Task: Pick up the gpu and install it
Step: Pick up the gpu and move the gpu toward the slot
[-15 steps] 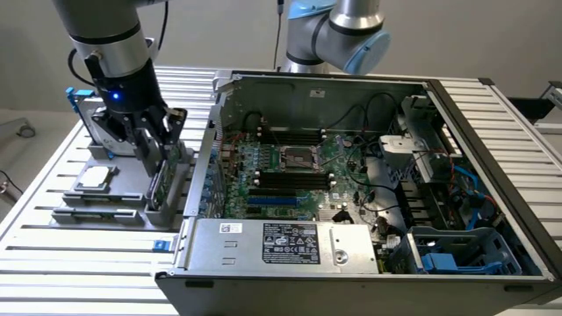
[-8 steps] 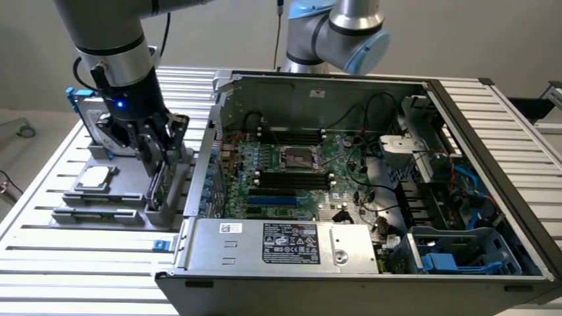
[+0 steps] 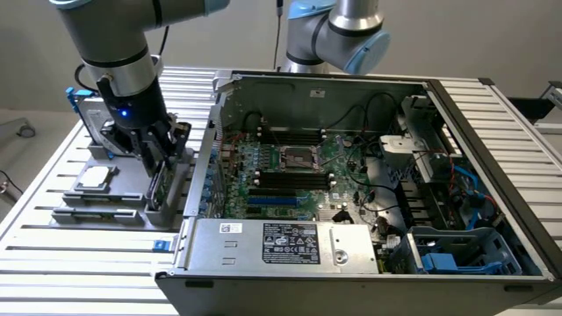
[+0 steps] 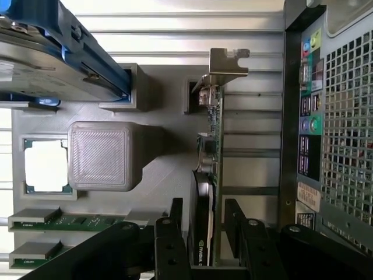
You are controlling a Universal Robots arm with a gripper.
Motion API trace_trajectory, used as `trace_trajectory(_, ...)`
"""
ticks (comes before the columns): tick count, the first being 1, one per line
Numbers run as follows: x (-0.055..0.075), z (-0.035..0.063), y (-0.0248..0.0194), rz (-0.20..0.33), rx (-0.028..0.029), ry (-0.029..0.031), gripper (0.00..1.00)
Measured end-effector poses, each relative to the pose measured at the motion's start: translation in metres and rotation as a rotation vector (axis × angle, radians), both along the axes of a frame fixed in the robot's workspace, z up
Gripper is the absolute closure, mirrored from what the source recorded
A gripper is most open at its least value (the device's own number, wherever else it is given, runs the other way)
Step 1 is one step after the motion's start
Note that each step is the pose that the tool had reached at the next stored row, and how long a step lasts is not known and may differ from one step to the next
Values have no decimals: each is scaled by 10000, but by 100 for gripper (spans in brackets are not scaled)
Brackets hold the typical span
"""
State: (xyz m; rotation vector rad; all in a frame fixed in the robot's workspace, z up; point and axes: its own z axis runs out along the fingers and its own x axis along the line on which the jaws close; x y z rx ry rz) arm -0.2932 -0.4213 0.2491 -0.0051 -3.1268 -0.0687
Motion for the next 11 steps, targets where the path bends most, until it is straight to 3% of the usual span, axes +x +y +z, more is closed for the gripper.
trace_trajectory(5, 0, -79, 0, 0, 0, 1, 58)
trace_trajectory(11, 0, -95, 0, 0, -1, 2, 58)
